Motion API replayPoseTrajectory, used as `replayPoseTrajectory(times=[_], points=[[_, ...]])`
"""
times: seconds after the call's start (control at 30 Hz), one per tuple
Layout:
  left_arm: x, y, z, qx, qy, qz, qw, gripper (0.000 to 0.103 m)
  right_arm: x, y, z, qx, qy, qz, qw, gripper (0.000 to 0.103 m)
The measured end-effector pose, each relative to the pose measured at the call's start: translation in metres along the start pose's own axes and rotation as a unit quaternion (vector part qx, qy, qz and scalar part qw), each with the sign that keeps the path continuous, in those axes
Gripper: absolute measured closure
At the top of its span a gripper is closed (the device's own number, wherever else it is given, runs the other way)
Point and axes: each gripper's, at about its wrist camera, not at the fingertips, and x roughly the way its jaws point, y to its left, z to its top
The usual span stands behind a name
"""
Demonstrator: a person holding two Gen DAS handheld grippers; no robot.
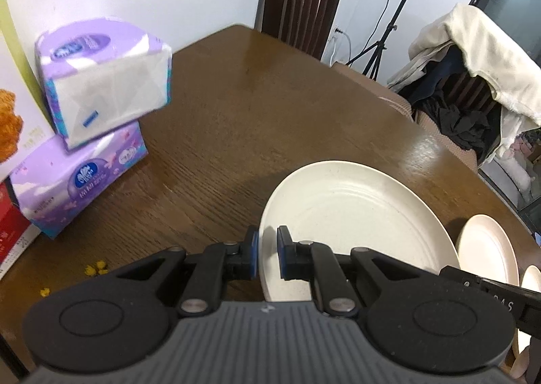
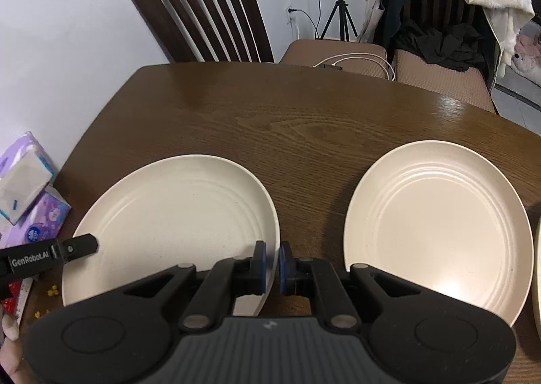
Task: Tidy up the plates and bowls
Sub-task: 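Lift the beige plate with both grippers and carry it back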
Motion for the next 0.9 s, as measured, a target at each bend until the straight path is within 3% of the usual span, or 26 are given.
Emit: replayPoseTrajectory(times=[0.9], points=[[-0.128,-0.005,-0.031,0.03,-0.065,-0.025,0.9971,0.091,-0.124,0.008,-0.048,0.007,-0.07,0.016,0.997,0.096]])
